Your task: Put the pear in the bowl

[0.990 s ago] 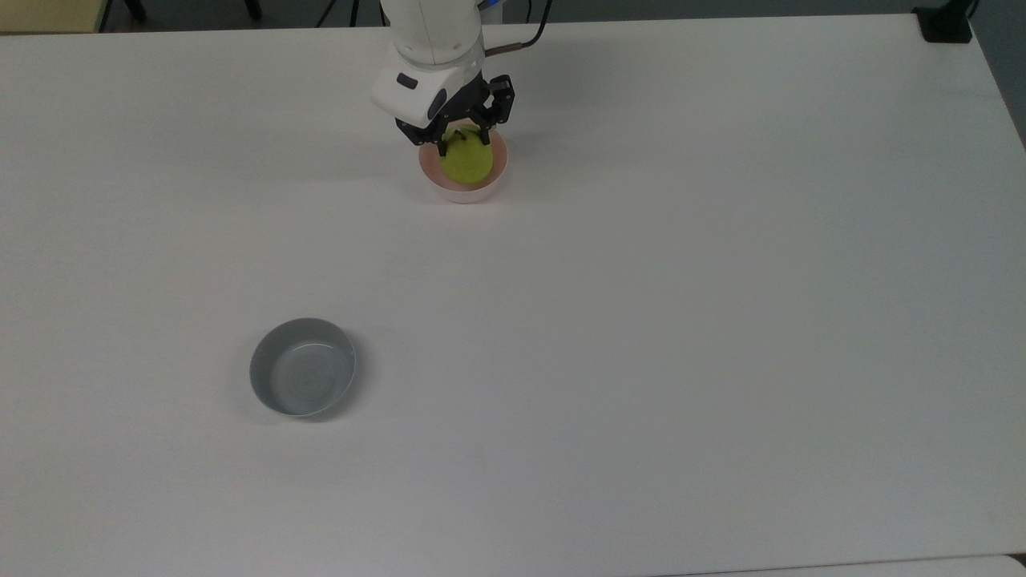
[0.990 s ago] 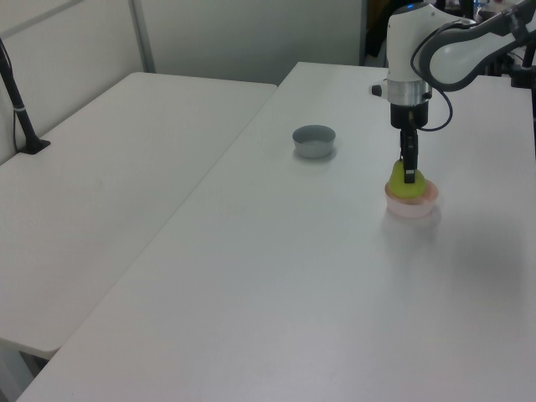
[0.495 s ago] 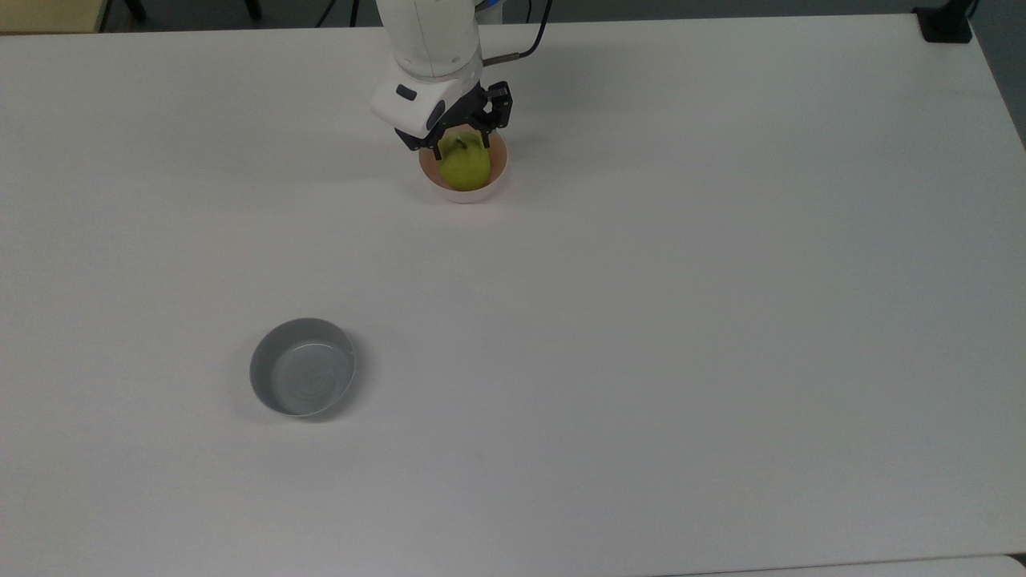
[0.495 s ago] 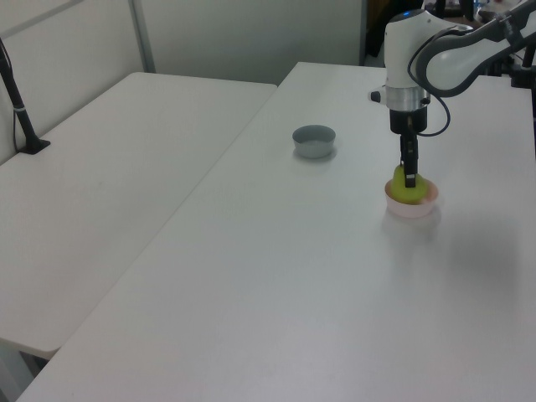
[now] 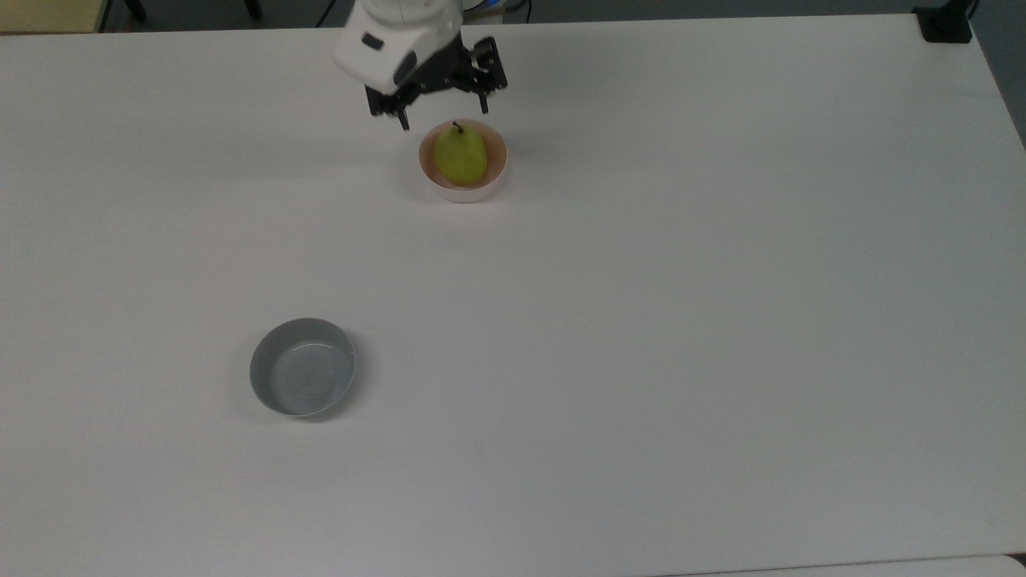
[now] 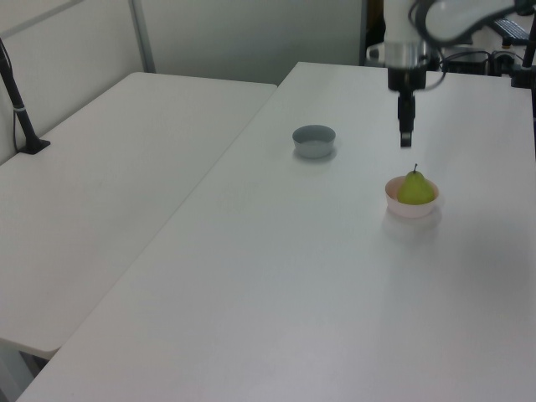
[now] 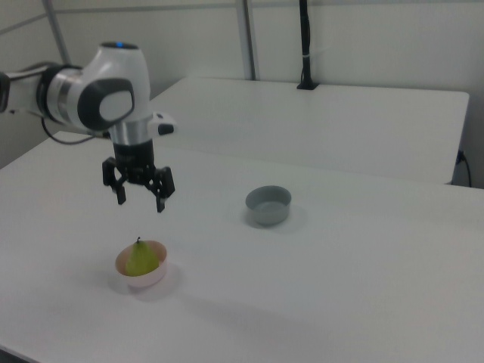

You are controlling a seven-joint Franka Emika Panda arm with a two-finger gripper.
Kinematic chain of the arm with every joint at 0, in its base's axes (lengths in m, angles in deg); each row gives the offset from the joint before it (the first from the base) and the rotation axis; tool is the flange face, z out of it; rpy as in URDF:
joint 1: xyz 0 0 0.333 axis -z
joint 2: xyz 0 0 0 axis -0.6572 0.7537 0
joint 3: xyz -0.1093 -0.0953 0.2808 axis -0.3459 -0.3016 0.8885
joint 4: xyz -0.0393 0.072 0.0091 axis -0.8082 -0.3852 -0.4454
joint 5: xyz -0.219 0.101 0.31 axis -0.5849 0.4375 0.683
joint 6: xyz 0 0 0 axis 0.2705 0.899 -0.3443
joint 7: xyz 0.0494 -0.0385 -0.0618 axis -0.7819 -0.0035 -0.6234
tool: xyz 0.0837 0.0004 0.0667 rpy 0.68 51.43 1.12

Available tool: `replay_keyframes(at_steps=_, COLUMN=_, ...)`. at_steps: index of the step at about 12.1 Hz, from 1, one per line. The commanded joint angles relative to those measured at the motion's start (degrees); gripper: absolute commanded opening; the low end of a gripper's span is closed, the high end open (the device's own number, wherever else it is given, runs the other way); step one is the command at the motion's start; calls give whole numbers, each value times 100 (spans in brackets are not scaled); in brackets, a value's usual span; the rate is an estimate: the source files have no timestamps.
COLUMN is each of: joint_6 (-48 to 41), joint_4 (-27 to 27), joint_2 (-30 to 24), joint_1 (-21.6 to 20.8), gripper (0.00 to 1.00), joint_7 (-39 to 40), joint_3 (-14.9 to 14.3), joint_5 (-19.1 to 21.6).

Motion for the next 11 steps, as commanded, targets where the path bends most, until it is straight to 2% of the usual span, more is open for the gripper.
replay_keyframes(at_steps=1, joint_6=-1292, joint_4=-1263, joint_2=-88, joint_1=406, gripper=100, joint_7=-292, joint_3=-14, joint_5=-5)
replay_keyframes(at_steps=2, joint_6=-1609, joint_4=-1572, joint_2=-96, joint_1=556, gripper=100, joint_7=-292, joint_3=-14, joint_5=-5)
replay_keyframes(at_steps=4, joint_6=-1709, joint_4=-1785, joint_2=-228, joint_1=793, gripper=100, joint_7=-284, joint_3=-58, joint_5=-14)
replay_keyframes(at_steps=7, joint_6=-1028, joint_4=-1918, joint_2=-149, joint_1=899, gripper=100, joint_7=-187, joint_3=-49, joint_5=-259)
replay_keyframes(at_steps=9, joint_6=-734, joint_4=-1926, joint_2=8, joint_1=909, gripper=100, joint_7=512, joint_3=-49, joint_5=-383)
replay_keyframes(at_steps=11, joint_6=-725, joint_4=-1926, joint_2=53, joint_1=900, gripper=100, joint_7=684, joint_3=-49, joint_5=-383)
